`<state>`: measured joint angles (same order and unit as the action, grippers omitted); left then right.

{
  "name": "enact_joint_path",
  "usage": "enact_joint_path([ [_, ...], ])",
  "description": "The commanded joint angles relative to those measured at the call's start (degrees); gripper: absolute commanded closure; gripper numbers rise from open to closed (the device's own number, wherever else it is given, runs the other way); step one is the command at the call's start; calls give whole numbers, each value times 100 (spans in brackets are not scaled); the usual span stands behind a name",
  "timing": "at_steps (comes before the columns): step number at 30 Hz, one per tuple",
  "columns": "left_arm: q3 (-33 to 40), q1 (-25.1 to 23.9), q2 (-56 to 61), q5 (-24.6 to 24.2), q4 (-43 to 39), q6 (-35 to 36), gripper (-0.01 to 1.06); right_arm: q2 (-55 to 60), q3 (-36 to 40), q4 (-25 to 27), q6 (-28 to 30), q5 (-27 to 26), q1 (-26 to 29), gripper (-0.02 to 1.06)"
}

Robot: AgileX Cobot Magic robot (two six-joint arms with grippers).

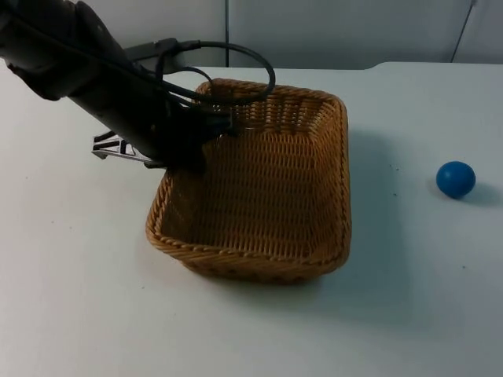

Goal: Pick up the basket with the left hand and place the ball into the basket with the right hand.

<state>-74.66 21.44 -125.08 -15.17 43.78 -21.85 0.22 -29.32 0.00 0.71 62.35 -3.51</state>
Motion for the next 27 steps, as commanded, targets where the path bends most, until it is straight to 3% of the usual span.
enact_joint_path([
  [1, -59, 37, -16, 28, -21, -59, 105, -22, 25, 0, 11, -52, 35, 0],
  [4, -59, 37, -16, 35, 208, -42, 105, -22, 25, 0, 11, -52, 35, 0],
  [6, -59, -46, -16, -288, 309, -1, 105, -22, 25, 0, 11, -52, 35, 0],
  [12, -59, -188, 17, -563, 311, -1, 105, -22, 25, 0, 11, -52, 35, 0],
  [20, -59, -204, 643, -751, 257, 308, 105, -22, 25, 0, 11, -52, 35, 0],
  [27, -59, -376, 1354, -1198, 121, 711, 105, -22, 25, 0, 11, -52, 35, 0],
])
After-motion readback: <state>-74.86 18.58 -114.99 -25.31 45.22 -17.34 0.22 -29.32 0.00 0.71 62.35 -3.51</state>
